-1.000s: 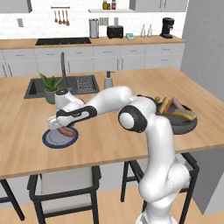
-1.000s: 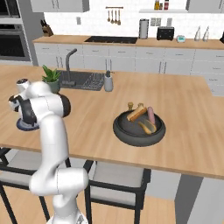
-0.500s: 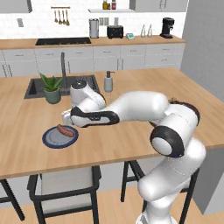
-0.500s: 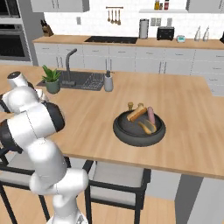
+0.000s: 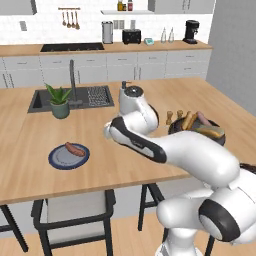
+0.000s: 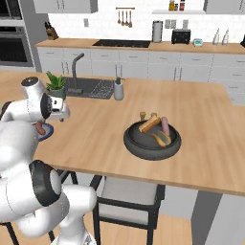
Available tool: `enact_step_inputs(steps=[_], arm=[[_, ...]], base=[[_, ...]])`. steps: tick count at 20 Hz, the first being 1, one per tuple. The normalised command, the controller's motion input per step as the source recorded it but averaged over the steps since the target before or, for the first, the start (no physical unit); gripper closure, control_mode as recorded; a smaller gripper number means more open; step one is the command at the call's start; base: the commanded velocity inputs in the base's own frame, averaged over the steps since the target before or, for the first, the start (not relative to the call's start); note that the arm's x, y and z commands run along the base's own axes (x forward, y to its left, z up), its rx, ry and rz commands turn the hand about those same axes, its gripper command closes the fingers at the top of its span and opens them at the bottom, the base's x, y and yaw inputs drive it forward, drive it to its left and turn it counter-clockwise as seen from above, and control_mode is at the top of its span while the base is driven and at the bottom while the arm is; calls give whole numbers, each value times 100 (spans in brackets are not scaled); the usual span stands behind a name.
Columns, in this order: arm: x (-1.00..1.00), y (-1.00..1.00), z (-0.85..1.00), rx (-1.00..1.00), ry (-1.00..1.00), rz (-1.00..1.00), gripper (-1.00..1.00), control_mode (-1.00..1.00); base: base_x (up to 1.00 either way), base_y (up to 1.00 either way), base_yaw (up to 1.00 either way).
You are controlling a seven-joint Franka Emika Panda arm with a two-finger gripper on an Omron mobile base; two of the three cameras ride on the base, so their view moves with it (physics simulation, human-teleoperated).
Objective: Place one bun and one sausage from the bowl on each plate.
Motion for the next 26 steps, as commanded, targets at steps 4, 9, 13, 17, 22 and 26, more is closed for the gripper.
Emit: enact_step_inputs(steps=[4, 9, 13, 17, 22, 26], arm=[[-31, -100, 27, -3, 17, -5, -100, -100], [-2, -100, 7, -6, 27, -6, -100, -100], [0, -100, 3, -7, 30, -8, -100, -100], [-2, -100, 10, -9, 27, -7, -100, -100], [-12, -100, 2, -16, 12, -5, -100, -100], [-2, -100, 0, -19, 4, -2, -100, -100]], base=[[0, 0, 0], [0, 0, 0], [0, 0, 0], [0, 0, 0], [0, 0, 0], [0, 0, 0]])
